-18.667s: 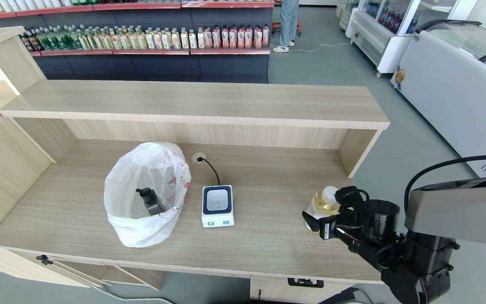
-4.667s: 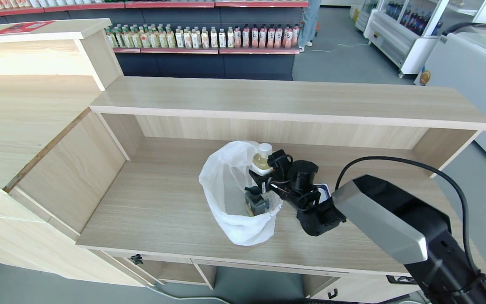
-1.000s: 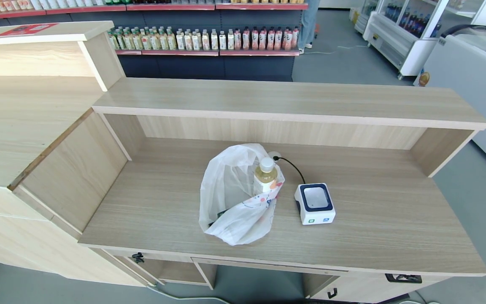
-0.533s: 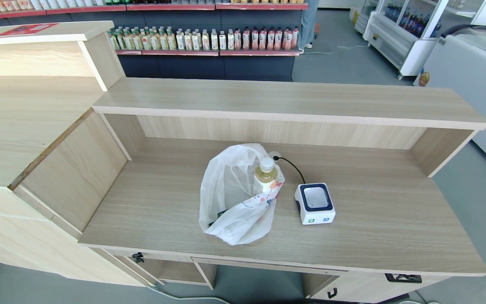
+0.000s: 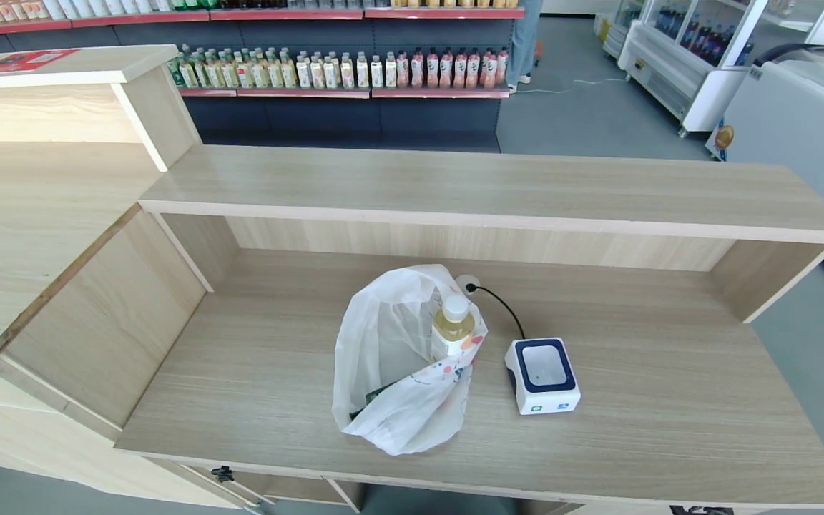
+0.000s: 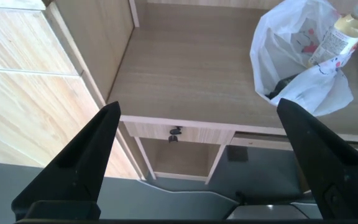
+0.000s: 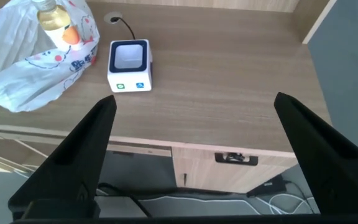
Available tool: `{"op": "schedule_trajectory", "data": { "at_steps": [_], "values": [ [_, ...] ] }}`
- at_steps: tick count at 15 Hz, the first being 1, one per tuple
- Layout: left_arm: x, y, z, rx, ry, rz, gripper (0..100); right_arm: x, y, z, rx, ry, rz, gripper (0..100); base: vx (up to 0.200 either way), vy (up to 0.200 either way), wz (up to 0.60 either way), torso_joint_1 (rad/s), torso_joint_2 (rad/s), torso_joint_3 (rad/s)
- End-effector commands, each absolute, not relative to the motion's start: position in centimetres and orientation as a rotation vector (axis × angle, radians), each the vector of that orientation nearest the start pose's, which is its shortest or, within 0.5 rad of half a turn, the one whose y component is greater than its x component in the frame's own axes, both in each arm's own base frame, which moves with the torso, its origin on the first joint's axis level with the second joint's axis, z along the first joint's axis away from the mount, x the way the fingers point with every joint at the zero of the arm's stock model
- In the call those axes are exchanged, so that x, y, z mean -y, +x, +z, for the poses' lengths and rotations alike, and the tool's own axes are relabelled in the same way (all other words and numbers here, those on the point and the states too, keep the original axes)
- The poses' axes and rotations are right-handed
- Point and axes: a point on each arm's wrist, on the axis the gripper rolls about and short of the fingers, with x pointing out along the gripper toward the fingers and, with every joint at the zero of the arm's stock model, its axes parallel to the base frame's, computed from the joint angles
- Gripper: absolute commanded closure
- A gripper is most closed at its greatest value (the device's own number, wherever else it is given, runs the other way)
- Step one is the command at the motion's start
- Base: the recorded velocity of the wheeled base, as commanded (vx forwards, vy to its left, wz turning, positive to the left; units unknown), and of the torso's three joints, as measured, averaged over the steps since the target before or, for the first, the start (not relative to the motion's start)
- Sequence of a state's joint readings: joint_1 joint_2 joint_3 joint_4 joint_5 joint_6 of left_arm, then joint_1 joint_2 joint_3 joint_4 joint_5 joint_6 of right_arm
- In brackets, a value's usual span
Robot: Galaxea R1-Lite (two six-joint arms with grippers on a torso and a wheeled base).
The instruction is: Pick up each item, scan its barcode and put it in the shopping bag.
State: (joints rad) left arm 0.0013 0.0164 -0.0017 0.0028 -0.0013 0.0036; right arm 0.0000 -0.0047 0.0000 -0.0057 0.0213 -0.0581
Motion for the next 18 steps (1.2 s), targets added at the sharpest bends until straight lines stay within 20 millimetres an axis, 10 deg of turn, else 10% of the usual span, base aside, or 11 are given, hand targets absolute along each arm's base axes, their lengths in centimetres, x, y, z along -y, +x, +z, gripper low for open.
{"op": "schedule_trajectory", "data": {
  "at_steps": [1,6,7,18],
  "values": [
    [0.01,-2.29,7.56,-0.002,0.002,0.002,0,-0.05,-2.28,7.61,0.007,-0.060,0.021,0,0.200,0.000,0.00,-0.002,0.00,0.002],
    [0.01,-2.29,7.56,-0.002,0.002,0.002,0,-0.05,-2.28,7.61,0.007,-0.057,0.023,0,0.000,0.000,0.00,0.000,0.00,0.000],
    [0.01,-2.29,7.56,-0.002,0.002,0.002,0,-0.05,-2.28,7.60,0.005,-0.057,0.023,100,0.000,0.000,0.00,0.000,0.00,0.000],
    [0.01,-2.29,7.56,-0.002,0.002,0.002,0,-0.05,-2.28,7.60,0.005,-0.049,0.021,100,0.000,0.000,0.00,0.000,0.00,0.000]
  ]
}}
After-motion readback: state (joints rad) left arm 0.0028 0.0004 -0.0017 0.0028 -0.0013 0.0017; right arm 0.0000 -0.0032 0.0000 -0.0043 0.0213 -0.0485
